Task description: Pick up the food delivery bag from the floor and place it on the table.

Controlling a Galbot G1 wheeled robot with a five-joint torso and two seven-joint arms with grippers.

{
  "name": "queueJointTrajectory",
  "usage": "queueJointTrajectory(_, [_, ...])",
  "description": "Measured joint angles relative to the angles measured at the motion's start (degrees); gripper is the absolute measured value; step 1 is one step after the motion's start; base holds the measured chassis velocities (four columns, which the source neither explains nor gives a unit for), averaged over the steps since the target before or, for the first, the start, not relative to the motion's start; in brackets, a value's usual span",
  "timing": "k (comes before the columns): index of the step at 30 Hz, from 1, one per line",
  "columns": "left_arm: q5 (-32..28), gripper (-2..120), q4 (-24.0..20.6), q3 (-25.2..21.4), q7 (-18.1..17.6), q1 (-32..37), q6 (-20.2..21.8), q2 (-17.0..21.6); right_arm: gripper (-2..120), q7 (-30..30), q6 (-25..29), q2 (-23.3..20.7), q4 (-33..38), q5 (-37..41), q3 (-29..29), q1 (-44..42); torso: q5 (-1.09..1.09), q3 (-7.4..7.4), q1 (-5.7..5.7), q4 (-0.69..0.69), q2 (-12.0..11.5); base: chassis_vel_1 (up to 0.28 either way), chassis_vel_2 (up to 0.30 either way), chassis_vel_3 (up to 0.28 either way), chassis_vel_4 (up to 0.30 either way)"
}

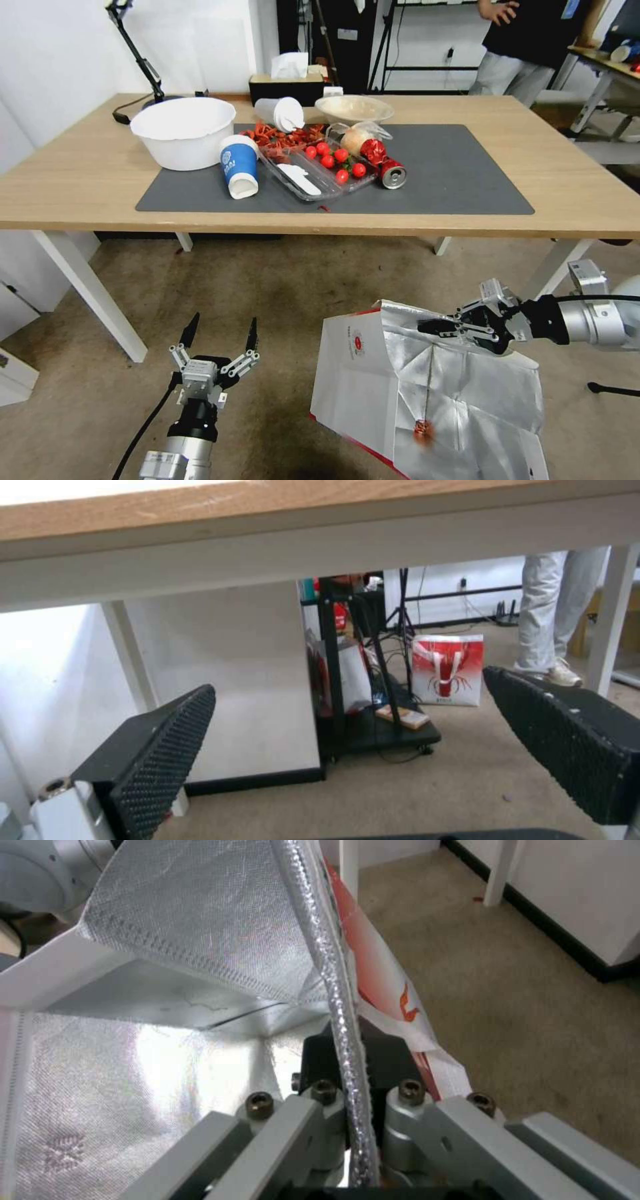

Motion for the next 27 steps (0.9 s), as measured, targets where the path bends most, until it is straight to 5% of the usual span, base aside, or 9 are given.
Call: queueJointTrajectory(27, [0.1,100,-0.4,-0.1,-0.4,0.3,-0.1,0.0,0,0.0,0.0,-0.4,0.4,0.0,0.2,-0.1,0.0,3.84,2.52,0.0,6.4,0.0,0.0,0.0,0.0])
